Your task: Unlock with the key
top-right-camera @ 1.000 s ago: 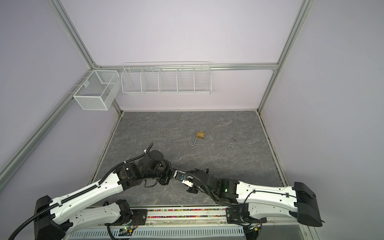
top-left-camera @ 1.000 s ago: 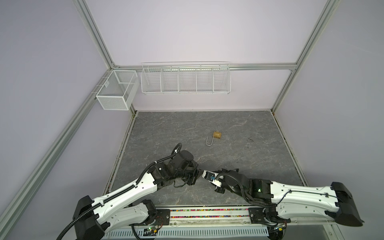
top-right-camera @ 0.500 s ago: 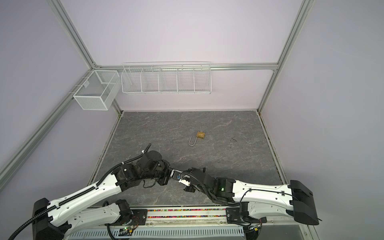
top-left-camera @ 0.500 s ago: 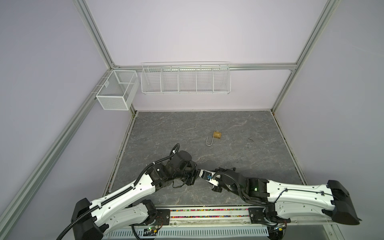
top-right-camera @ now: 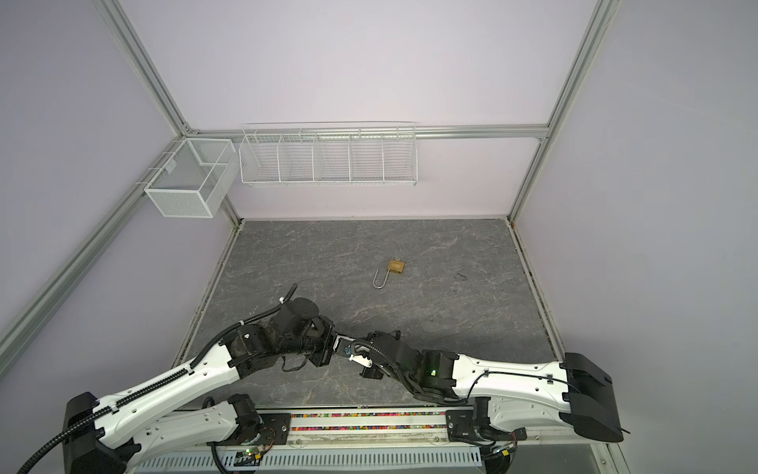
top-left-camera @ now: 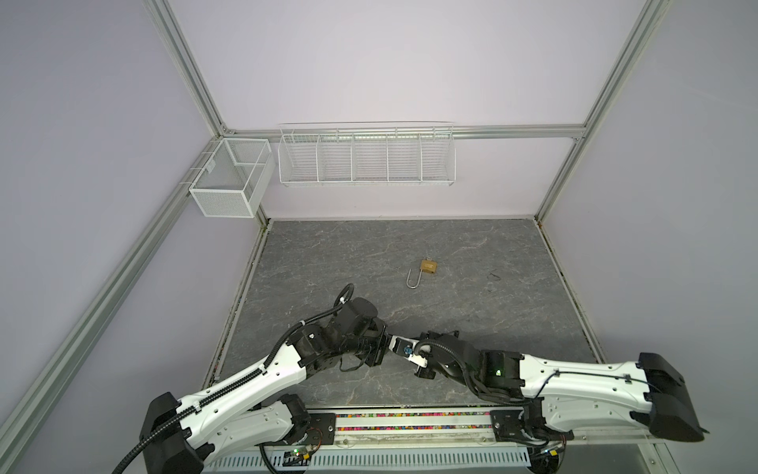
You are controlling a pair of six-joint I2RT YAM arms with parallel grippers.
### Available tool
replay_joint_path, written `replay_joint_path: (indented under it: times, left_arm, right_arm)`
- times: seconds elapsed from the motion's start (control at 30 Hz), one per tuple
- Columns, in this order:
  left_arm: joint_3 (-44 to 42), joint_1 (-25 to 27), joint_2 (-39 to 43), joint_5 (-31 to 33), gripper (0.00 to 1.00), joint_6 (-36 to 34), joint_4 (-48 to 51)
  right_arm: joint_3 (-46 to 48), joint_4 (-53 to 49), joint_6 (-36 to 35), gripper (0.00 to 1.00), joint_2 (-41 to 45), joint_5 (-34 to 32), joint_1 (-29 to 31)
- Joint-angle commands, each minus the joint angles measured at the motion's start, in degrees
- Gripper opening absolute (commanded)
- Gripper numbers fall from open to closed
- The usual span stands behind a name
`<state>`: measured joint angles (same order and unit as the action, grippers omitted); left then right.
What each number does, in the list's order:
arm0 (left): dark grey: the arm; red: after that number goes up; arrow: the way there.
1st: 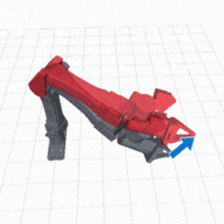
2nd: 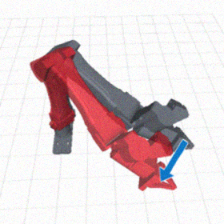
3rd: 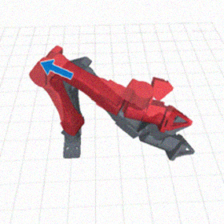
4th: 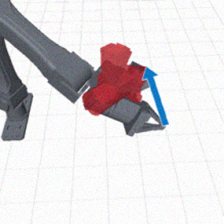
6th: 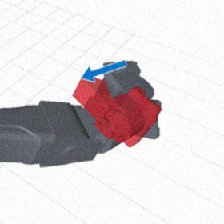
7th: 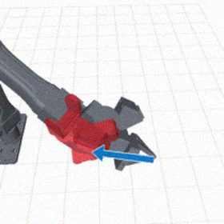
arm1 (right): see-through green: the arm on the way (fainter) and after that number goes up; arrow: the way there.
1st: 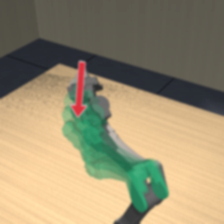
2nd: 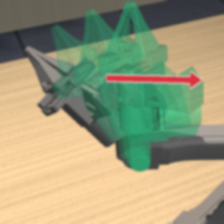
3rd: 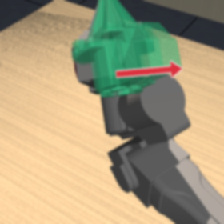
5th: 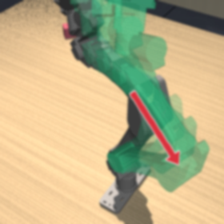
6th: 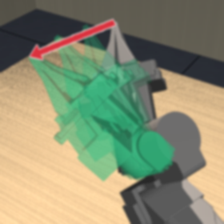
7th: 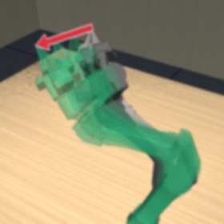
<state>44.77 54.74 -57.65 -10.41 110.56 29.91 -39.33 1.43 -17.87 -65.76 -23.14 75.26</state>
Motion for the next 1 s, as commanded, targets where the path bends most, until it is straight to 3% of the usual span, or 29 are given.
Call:
replay_joint_path:
  times: [0.0, 0.1, 0.2, 0.4, 0.53, 0.77, 0.9, 0.97]
  left_arm:
    - [-0.12, 0.02, 1.43, -0.66, 0.0, 1.06, -0.38]
    - [-0.31, -0.01, 1.33, -0.66, 0.0, 1.13, -0.46]
    - [-0.51, 0.01, 1.31, -0.83, 0.0, 1.23, -0.64]
    - [-0.49, -0.03, 1.25, -0.84, 0.0, 1.28, -1.0]
    - [-0.87, -0.05, 1.52, -0.84, 0.0, 1.47, -0.82]
    - [-2.91, -0.78, 3.72, 0.33, 0.0, 1.59, -1.63]
    - [-7.64, -2.59, 8.53, 4.57, 0.34, 0.84, -2.28]
    - [-10.33, -4.53, 11.61, 7.95, 0.53, -3.18, -2.45]
  right_arm:
    - [-0.53, 0.81, -0.85, 0.23, -0.27, -0.69, -0.51]
    - [-0.31, 0.92, -0.83, 0.25, 0.1, -0.83, -0.76]
    - [-0.22, 0.9, -0.4, 0.16, 0.87, -0.27, -1.31]
    - [-0.31, 0.41, -0.61, 0.14, 1.07, 0.29, -1.88]
    - [-0.57, -0.02, -0.64, 0.07, 0.81, 0.69, -2.01]
    - [0.11, -0.46, 0.27, 0.07, 2.65, -0.16, -2.0]
    - [1.99, -0.26, 4.03, 0.07, 7.21, -0.19, -2.29]
    - [3.12, -0.92, 7.13, 0.07, 10.33, 0.06, -2.75]
